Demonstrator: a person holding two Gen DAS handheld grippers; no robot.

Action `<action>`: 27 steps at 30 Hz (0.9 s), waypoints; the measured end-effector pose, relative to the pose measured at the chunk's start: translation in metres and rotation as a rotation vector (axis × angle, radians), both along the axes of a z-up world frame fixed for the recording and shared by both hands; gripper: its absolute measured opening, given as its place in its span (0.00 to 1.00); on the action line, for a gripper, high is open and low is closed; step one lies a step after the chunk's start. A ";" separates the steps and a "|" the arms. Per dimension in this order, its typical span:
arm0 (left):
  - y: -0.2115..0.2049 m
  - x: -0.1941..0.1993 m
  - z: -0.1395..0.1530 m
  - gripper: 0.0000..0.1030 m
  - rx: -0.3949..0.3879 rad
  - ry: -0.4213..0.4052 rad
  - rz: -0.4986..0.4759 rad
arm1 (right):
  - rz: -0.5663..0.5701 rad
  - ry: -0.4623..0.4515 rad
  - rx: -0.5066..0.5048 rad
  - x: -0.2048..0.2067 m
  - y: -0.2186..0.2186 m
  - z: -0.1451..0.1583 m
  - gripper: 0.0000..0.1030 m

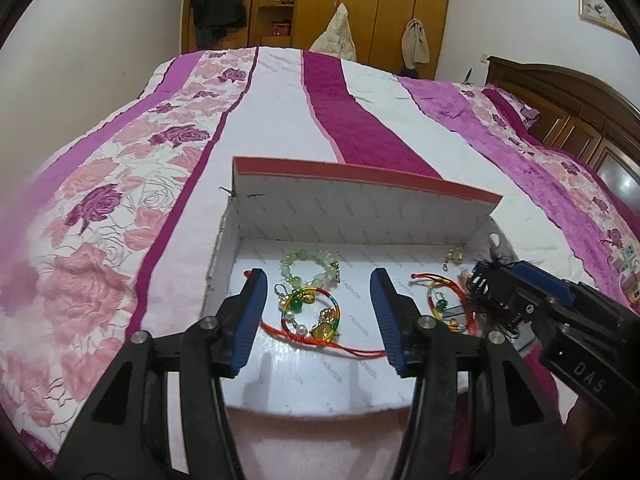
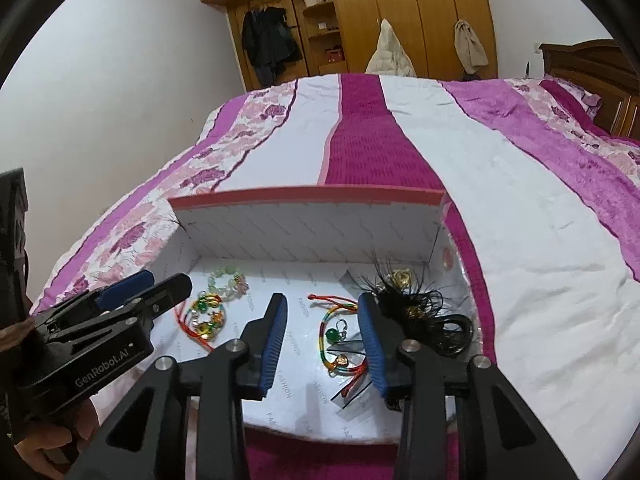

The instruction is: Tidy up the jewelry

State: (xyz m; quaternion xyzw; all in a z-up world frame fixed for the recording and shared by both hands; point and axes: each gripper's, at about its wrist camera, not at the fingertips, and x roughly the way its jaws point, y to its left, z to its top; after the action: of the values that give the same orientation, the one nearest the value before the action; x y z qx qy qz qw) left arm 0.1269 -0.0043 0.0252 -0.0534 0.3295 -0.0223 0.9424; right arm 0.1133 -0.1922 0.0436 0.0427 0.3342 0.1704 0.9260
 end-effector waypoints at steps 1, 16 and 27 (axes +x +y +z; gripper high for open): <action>0.000 -0.004 0.004 0.45 0.003 -0.003 0.001 | -0.001 -0.005 0.003 -0.003 -0.001 0.003 0.39; 0.004 -0.072 0.030 0.51 0.011 -0.029 -0.009 | -0.019 -0.078 0.056 -0.079 -0.014 0.044 0.51; 0.000 -0.104 0.021 0.57 -0.006 -0.018 0.005 | -0.066 -0.075 0.050 -0.130 -0.033 0.035 0.67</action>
State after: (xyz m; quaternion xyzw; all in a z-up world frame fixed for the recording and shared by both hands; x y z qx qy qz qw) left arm 0.0224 -0.0038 0.0462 -0.0569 0.3206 -0.0215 0.9453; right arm -0.0172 -0.2256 0.0785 0.0704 0.2935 0.1493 0.9416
